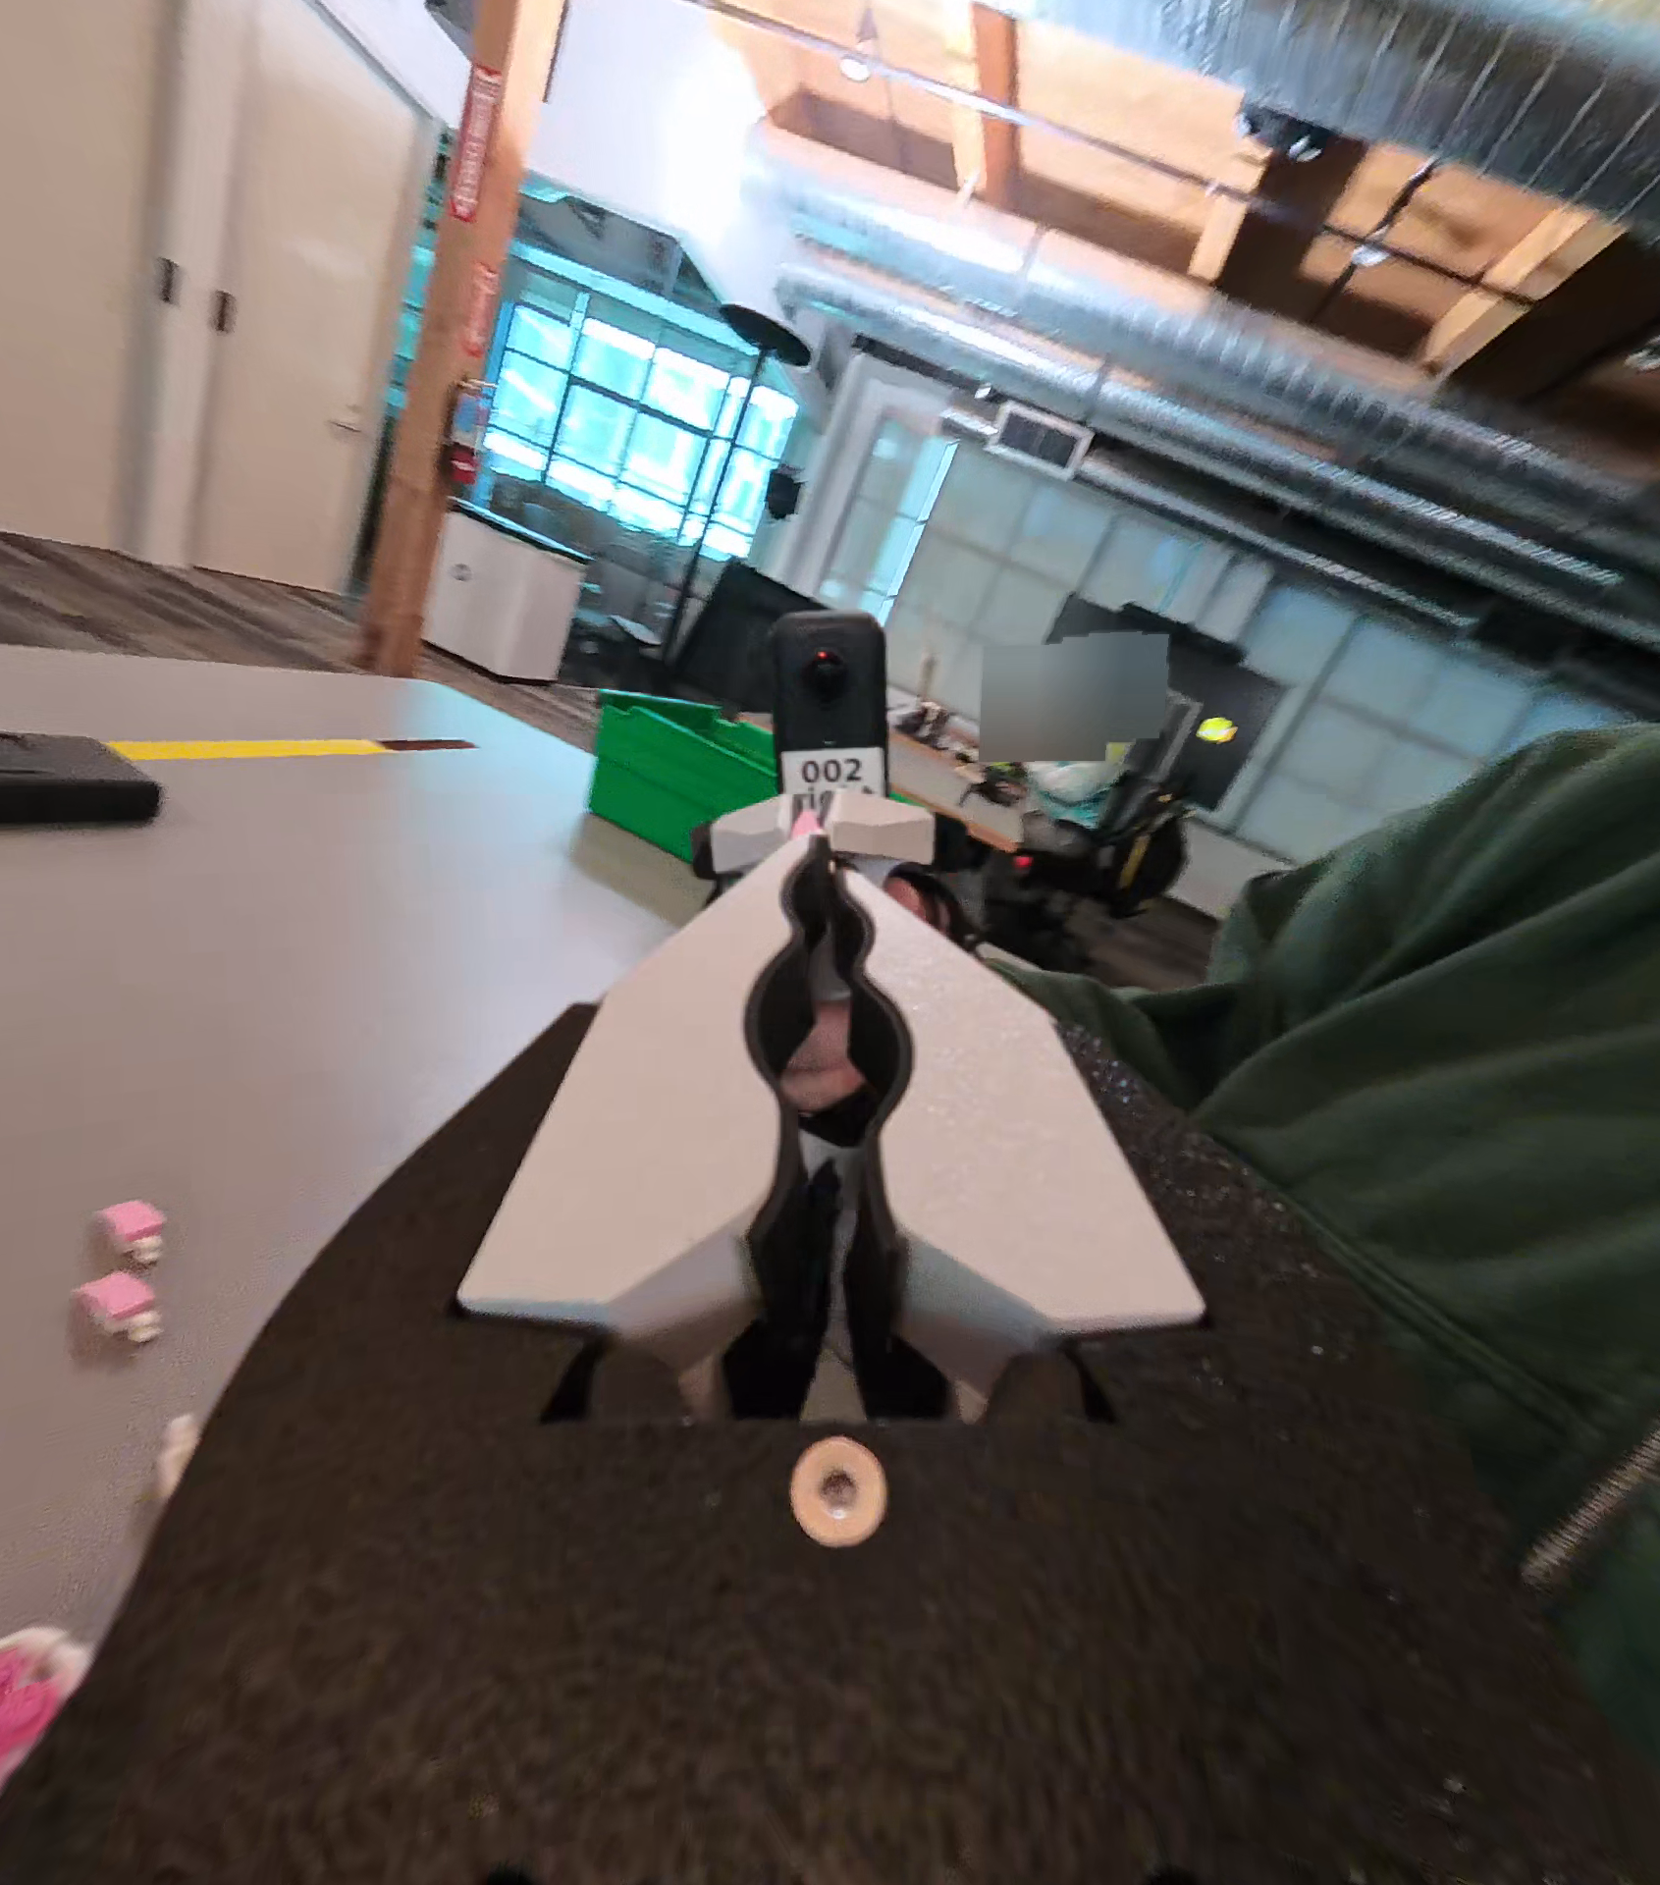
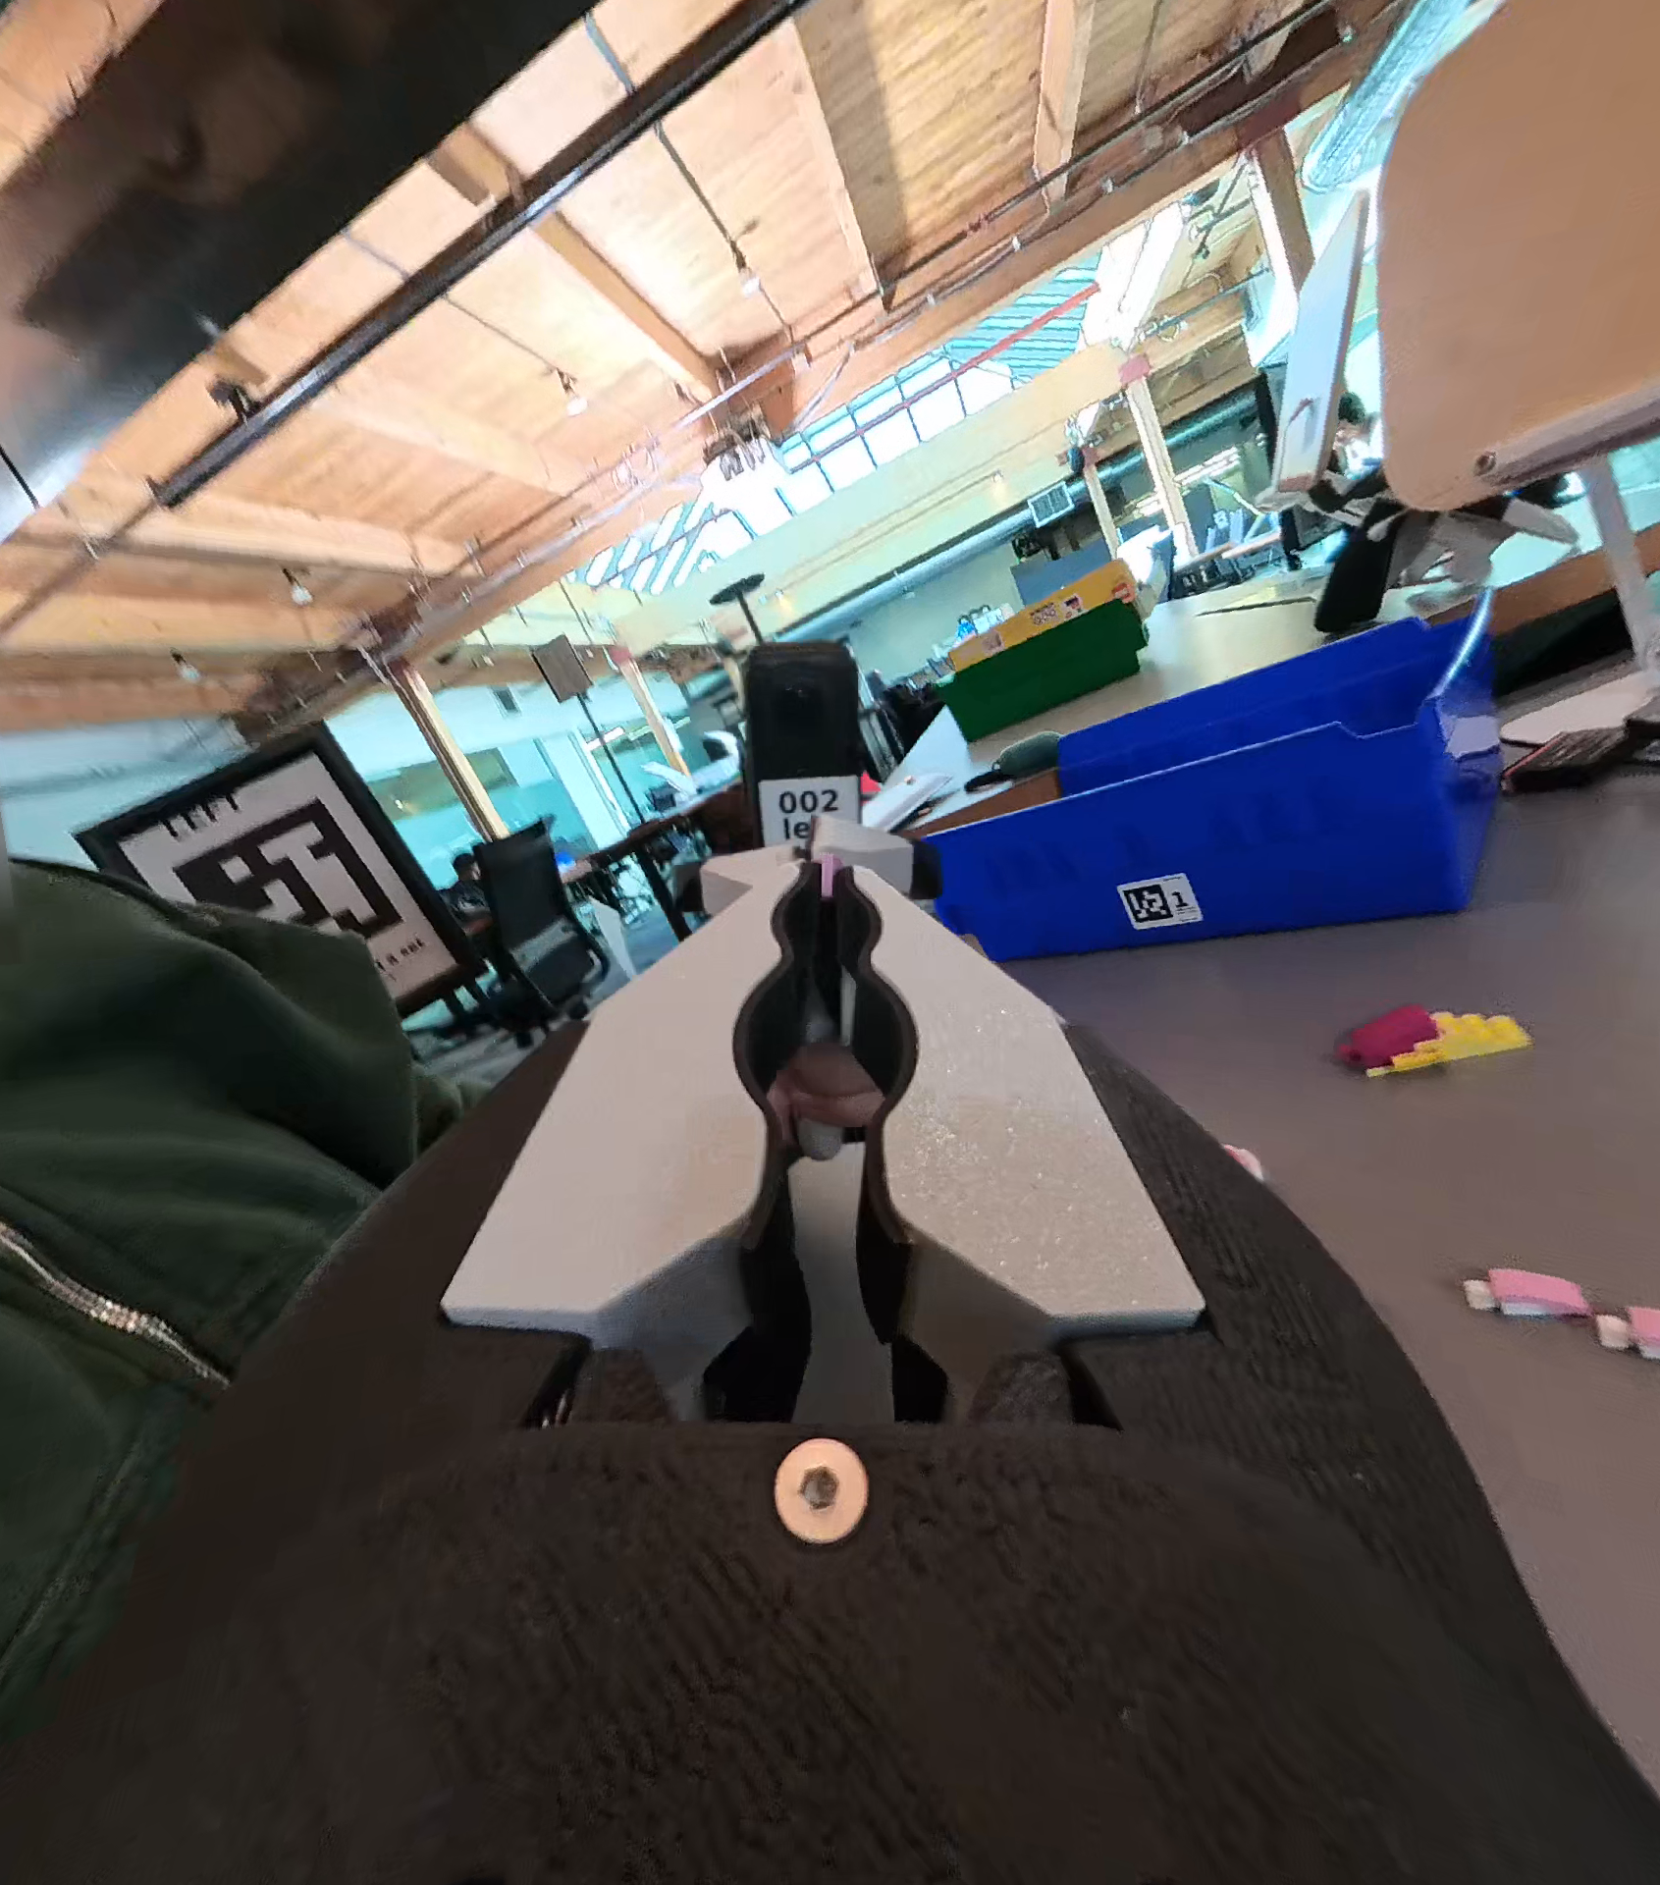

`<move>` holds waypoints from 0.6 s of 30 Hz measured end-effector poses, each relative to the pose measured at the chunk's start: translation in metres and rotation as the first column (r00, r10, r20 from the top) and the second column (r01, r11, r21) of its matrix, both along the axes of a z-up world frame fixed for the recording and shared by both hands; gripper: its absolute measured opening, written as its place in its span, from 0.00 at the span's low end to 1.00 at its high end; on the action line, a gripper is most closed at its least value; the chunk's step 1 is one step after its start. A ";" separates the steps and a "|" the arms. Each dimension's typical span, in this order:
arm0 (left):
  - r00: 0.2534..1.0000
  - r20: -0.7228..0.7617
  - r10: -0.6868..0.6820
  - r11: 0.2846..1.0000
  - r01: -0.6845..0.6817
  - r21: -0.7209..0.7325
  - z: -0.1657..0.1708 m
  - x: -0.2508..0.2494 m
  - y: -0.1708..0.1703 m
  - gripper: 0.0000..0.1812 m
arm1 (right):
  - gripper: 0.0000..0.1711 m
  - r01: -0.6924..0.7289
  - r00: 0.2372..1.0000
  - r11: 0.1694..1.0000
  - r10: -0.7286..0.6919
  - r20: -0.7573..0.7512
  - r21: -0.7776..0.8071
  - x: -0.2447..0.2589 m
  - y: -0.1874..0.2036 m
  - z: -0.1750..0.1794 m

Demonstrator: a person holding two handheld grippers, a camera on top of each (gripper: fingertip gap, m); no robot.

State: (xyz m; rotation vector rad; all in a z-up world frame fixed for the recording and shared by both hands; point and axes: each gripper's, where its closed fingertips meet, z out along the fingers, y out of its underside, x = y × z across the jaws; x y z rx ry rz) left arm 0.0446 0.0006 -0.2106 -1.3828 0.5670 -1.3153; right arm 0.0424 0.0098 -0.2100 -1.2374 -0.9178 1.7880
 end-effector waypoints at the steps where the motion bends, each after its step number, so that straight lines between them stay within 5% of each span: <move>1: 0.999 0.017 -0.039 0.999 0.040 -0.015 0.000 0.000 -0.003 0.00 | 0.00 0.005 1.000 0.999 -0.006 0.014 0.037 0.000 -0.002 -0.001; 5: 0.952 0.105 -0.288 0.956 0.293 -0.035 0.010 0.004 -0.031 0.00 | 0.01 0.151 0.985 0.977 -0.161 0.059 0.152 0.016 0.025 -0.004; 7: 0.980 -0.037 -0.197 0.980 0.196 -0.030 -0.007 0.007 -0.022 0.00 | 0.00 0.179 0.980 0.968 -0.191 0.053 0.175 0.029 0.033 -0.001; 14: 0.981 -0.153 0.122 0.988 -0.106 0.113 -0.003 0.001 0.005 0.00 | 0.00 0.176 0.984 0.960 -0.177 -0.015 0.219 0.027 0.019 0.008; 18: 0.999 0.039 -0.019 0.999 0.020 -0.048 0.015 0.014 -0.005 0.01 | 0.01 0.158 0.987 0.907 -0.136 -0.083 0.391 0.024 -0.006 0.019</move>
